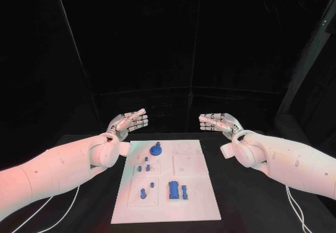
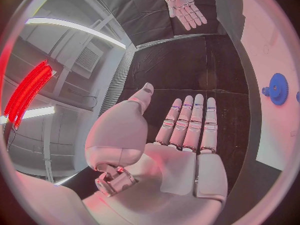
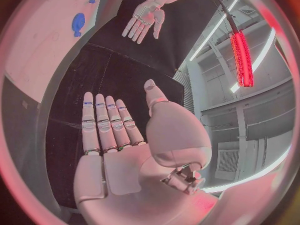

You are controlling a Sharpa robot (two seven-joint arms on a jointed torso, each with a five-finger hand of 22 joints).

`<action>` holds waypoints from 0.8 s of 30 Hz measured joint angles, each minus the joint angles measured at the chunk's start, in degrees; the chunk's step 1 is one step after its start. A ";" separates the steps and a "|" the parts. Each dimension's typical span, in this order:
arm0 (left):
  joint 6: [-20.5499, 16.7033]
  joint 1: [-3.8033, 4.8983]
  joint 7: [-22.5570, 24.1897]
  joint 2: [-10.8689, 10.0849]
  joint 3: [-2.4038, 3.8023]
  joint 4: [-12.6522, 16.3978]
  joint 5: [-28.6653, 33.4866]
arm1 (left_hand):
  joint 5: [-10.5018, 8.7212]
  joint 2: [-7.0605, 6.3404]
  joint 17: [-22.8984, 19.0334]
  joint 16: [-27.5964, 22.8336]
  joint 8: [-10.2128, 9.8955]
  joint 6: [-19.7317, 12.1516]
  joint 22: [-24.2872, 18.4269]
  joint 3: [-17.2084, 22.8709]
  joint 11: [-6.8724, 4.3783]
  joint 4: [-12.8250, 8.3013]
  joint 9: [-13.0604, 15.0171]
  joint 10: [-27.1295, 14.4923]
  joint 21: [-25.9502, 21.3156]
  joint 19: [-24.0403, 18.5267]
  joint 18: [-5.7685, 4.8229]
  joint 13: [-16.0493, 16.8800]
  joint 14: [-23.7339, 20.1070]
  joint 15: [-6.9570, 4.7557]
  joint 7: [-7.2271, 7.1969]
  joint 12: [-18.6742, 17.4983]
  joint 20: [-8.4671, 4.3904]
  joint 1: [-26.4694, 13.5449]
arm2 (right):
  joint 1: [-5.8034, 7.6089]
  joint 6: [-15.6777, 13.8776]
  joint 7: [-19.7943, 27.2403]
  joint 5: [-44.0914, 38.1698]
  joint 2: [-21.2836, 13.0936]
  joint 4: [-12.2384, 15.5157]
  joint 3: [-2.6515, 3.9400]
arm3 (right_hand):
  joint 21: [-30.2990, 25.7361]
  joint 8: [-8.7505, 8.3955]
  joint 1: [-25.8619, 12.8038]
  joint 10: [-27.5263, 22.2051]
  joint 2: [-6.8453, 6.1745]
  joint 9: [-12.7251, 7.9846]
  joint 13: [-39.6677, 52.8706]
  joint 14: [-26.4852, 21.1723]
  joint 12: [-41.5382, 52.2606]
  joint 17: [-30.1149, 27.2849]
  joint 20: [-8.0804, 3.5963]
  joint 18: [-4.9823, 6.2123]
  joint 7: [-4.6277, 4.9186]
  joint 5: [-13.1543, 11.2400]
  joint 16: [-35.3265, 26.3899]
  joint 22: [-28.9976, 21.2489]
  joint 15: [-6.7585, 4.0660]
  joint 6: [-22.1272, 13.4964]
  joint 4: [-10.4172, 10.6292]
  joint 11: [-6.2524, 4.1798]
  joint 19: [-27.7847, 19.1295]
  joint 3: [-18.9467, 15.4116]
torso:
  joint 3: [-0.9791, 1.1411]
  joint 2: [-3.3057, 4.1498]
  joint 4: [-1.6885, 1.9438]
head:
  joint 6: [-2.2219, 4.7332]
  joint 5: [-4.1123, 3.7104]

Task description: Assemble the parts on the task board

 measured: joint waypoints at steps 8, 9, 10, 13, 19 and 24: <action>-5.47 -1.76 0.16 -2.41 1.61 7.85 -0.42 | -0.70 0.54 -3.08 -3.36 -0.73 -12.22 -3.38 -3.34 -2.35 -0.14 -1.01 -12.81 -2.50 -9.07 -1.75 -0.98 -11.41 -2.95 -2.98 -3.85 -3.55 -16.30 | -1.36 -5.28 1.07 2.64 -2.16 9.21 0.38 | -3.90 -1.09 -17.19 -13.08 -1.25 -1.02 -1.21 -12.99 -0.82 -3.43 -3.00 -2.07 -2.45 -2.38 -0.83 -2.34 -3.66 -11.57 1.10 -2.73 -11.93 0.28 | 1.32 0.99 1.53 | 0.36 0.03; -6.58 -2.04 0.21 -2.76 1.89 9.17 -0.53 | -0.70 0.56 -3.26 -3.70 -0.87 -13.44 -3.73 -3.71 -2.59 -0.23 -1.05 -14.06 -2.77 -9.93 -1.76 -1.03 -12.56 -3.52 -3.53 -4.08 -3.92 -17.90 | -1.58 -6.39 1.36 3.24 -2.59 10.69 0.49 | -4.14 -1.24 -18.88 -14.42 -1.32 -1.08 -1.28 -14.30 -0.82 -3.85 -3.30 -2.15 -2.71 -3.00 -0.83 -2.58 -3.98 -12.70 1.10 -3.27 -13.11 0.28 | 1.41 1.05 1.63 | 0.37 0.04; -8.25 -2.42 0.31 -3.23 2.28 11.06 -0.70 | -0.70 0.58 -3.39 -4.02 -0.87 -14.59 -4.05 -4.01 -2.99 -0.24 -1.09 -15.22 -2.99 -10.79 -2.36 -1.05 -13.64 -4.01 -4.02 -4.27 -4.25 -19.42 | -1.86 -8.03 1.82 4.18 -3.18 12.78 0.60 | -4.36 -1.25 -20.64 -15.71 -1.39 -1.13 -1.35 -15.62 -0.94 -4.26 -3.59 -2.15 -2.93 -3.63 -0.83 -2.82 -4.28 -13.89 1.10 -3.86 -14.33 0.28 | 1.47 1.10 1.69 | 0.37 0.04; -12.86 -3.40 0.65 -4.40 3.22 15.92 -1.23 | -0.70 0.63 -3.69 -4.90 -0.87 -17.75 -4.92 -4.89 -4.75 -0.20 -1.18 -18.51 -4.20 -13.12 -2.65 -1.12 -16.59 -5.13 -5.22 -4.57 -5.14 -23.63 | -2.50 -12.42 3.15 6.70 -4.44 17.47 0.77 | -4.77 -1.25 -25.22 -19.21 -1.51 -1.19 -1.43 -19.05 -1.06 -5.08 -4.41 -2.65 -4.07 -5.00 -0.83 -4.28 -4.94 -16.92 1.10 -5.04 -17.49 0.28 | 1.58 1.20 1.82 | 0.38 0.05; -21.81 -4.86 1.50 -6.27 4.54 22.92 -2.36 | -0.87 0.68 -3.98 -6.59 -1.09 -23.38 -6.68 -6.57 -6.97 -0.26 -1.22 -24.40 -7.00 -17.29 -5.33 -1.20 -21.82 -6.40 -6.41 -4.94 -6.77 -31.13 | -3.33 -20.12 5.66 11.25 -6.00 23.45 1.10 | -5.07 -1.25 -33.44 -25.43 -1.65 -1.29 -1.54 -25.25 -1.06 -5.92 -7.12 -3.08 -7.01 -6.36 -1.04 -6.92 -5.62 -22.45 1.40 -6.34 -22.98 0.29 | 1.65 1.26 1.91 | 0.38 0.05; -27.87 -5.54 2.18 -7.14 5.13 26.18 -3.18 | -0.93 0.69 -4.07 -9.40 -1.10 -27.05 -9.47 -9.38 -7.60 -0.25 -1.28 -28.25 -7.95 -20.10 -6.65 -1.25 -25.29 -6.77 -6.80 -4.94 -9.52 -36.01 | -3.58 -24.60 7.20 13.89 -6.52 25.41 1.14 | -5.23 -1.46 -38.97 -29.63 -1.69 -1.30 -1.58 -29.42 -1.05 -6.18 -9.20 -5.73 -8.07 -6.75 -1.04 -7.83 -5.80 -26.17 1.40 -6.76 -26.91 0.29 | 1.66 1.26 1.93 | 0.38 0.05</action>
